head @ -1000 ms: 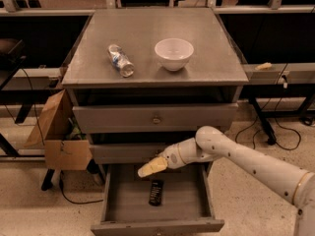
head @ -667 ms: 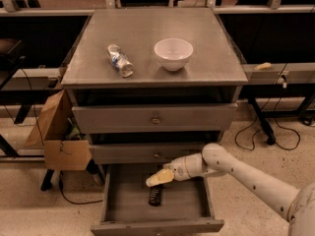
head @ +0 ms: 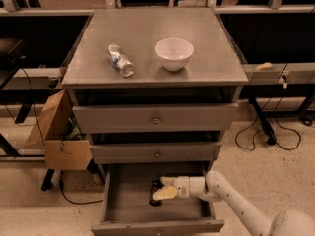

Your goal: Pick rxbar chocolate from bottom drawer and place on counter

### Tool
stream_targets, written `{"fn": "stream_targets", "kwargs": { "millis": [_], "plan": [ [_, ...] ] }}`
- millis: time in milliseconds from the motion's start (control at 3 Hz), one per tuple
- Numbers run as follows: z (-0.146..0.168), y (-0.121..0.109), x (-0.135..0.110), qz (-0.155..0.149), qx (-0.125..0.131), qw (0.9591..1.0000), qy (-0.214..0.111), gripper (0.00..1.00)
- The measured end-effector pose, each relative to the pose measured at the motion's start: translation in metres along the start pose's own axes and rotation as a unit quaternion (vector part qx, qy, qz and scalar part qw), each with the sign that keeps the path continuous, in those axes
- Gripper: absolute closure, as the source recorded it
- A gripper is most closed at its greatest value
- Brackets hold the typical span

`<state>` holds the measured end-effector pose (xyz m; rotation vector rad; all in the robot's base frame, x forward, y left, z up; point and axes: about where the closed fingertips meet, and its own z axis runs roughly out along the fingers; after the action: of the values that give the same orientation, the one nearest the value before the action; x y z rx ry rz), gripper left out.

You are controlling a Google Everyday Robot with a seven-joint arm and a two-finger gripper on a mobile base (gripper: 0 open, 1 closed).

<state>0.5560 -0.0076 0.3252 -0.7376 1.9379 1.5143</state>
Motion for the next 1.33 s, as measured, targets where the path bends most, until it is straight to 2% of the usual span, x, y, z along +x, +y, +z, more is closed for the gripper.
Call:
{"fn": "stream_targets", "kwargs": {
  "millis": [333, 667, 1000, 1333],
  "plan": [
    [-0.009, -0.015, 0.015, -0.026, -0.007, 0.9996, -0.014, 0.00],
    [-0.009, -0.015, 0.015, -0.026, -0.006, 0.9995, -0.014, 0.00],
    [-0.005, -0.012, 0.011, -0.059, -0.013, 0.9981, -0.011, 0.00],
    [0.010, -0.014, 0.002, -0.127, -0.015, 0.9917, 0.012, 0.00]
  ]
}}
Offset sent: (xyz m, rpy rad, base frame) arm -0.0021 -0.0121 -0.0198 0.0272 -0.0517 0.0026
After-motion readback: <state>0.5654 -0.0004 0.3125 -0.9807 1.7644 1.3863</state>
